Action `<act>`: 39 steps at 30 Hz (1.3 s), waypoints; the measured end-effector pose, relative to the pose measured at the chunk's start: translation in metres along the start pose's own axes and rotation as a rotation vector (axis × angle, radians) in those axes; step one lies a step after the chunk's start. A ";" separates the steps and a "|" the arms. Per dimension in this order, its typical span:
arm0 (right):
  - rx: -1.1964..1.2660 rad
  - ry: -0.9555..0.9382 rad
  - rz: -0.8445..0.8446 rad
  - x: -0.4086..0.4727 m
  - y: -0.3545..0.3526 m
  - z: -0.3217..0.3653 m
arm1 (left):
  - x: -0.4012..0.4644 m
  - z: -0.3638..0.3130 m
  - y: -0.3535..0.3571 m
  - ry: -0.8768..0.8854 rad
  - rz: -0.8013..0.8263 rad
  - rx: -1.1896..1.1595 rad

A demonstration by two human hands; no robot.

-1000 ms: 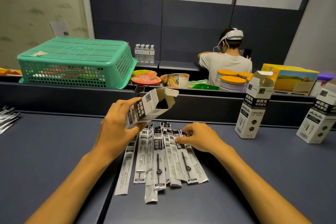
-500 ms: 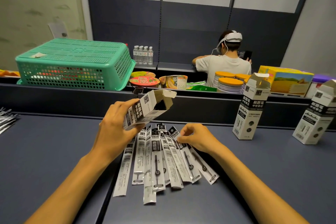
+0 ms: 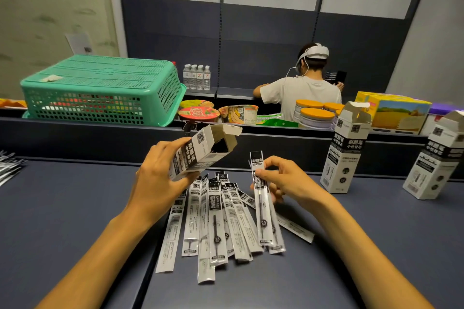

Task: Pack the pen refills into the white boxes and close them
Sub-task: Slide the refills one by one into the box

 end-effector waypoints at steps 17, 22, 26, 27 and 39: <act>0.185 -0.443 -0.390 -0.038 -0.030 0.055 | 0.001 0.002 0.000 -0.013 0.003 0.002; 0.375 -0.620 -0.582 -0.053 -0.028 0.075 | 0.001 0.002 0.001 -0.005 0.011 -0.002; 0.326 -0.687 -0.728 -0.057 -0.025 0.083 | 0.001 0.000 0.001 -0.004 0.014 0.001; 0.286 -0.697 -0.773 -0.057 -0.023 0.083 | 0.001 0.000 0.001 -0.001 0.016 -0.003; -0.553 -1.045 -1.214 -0.074 0.004 0.105 | 0.001 -0.004 0.001 0.036 0.037 -0.028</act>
Point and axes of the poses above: each hand's wrist, its own x-axis towards the middle knuckle, its own y-axis out of the palm, z = x × y, the point moved 6 cm from there along x, towards the middle knuckle, and after that the axes turned 7 degrees about z, right-handed, at the moved point
